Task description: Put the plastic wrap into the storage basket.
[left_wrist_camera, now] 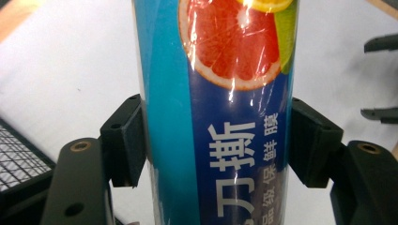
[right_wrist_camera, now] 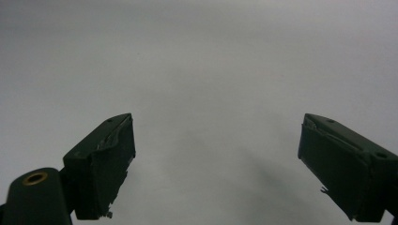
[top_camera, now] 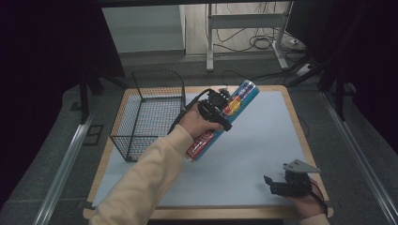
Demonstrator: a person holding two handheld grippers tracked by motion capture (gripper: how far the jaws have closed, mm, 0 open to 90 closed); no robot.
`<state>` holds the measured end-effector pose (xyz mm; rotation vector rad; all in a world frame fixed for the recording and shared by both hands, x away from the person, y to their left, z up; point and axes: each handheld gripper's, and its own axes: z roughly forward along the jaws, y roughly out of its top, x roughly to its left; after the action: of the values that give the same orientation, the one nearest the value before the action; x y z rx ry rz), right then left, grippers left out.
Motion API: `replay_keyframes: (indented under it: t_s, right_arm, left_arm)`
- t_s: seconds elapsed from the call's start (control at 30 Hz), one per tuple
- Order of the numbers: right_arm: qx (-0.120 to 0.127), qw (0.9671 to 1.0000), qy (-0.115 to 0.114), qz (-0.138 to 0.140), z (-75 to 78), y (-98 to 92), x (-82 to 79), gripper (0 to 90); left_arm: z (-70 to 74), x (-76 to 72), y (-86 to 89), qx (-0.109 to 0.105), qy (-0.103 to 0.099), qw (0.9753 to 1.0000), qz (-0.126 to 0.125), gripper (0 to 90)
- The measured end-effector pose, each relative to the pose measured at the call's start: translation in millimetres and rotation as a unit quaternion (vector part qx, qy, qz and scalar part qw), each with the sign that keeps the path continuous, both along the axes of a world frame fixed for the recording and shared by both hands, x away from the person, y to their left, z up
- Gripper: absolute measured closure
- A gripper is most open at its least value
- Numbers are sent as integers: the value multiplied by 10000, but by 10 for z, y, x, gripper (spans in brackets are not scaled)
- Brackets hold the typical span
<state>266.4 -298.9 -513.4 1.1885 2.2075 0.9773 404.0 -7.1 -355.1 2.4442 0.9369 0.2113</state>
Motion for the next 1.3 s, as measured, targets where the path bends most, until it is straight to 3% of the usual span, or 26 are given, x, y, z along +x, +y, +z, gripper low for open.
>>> replay_keyframes:
  t_s: [0.8,0.9,1.3]
  right_arm:
    - [3,10000,39,-47,-8,-19,17,114]
    - [-5,10000,42,-48,-10,-20,15,114]
    - [-12,10000,43,-57,-12,-29,20,115]
  left_arm:
    - [282,334,153,12,-227,9992,320,319]
    - [326,370,179,86,-228,9993,278,319]
    - [368,494,361,108,-317,9981,512,319]
